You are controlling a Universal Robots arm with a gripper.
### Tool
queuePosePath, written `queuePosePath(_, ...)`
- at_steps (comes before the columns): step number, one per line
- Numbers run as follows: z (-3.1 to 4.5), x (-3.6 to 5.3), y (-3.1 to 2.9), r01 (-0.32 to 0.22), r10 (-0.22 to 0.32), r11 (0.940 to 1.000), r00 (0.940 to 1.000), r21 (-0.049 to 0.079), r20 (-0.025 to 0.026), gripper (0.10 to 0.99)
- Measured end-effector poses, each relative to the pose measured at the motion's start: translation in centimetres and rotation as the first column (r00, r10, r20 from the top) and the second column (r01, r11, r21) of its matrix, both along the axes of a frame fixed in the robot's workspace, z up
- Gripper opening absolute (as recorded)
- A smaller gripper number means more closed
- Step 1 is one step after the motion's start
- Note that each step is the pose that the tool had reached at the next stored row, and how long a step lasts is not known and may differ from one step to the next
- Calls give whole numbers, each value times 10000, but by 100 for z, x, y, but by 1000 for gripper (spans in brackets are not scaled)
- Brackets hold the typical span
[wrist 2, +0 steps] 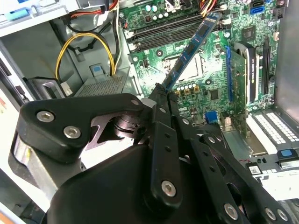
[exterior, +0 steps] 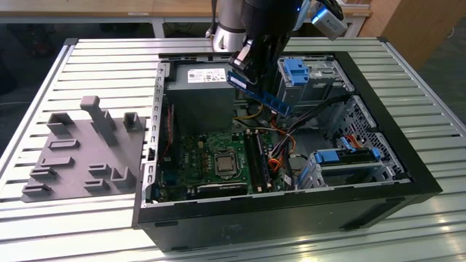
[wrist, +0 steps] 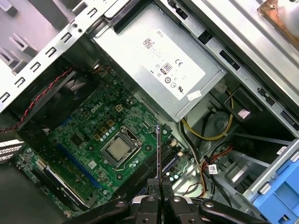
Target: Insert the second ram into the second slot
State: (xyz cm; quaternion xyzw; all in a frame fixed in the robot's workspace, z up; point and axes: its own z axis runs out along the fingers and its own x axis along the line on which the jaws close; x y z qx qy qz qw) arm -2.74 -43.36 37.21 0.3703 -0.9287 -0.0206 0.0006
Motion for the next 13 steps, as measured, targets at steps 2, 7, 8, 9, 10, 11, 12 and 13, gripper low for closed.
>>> queuePosePath(2,0,0,0,86,-86,10000,10000,0,-1,133)
queuePosePath(7,0,0,0,302,-302,9995,9995,0,-3,133)
queuePosePath(8,0,0,0,351,-351,9994,9994,0,-4,133)
queuePosePath(9,0,0,0,396,-396,9992,9992,0,-4,133)
queuePosePath(10,0,0,0,443,-443,9990,9990,0,-6,133)
queuePosePath(11,0,0,0,490,-490,9988,9988,0,-6,133)
queuePosePath(12,-1,0,0,538,-538,9986,9986,0,-6,133)
queuePosePath(13,0,0,0,587,-587,9983,9983,0,-7,133)
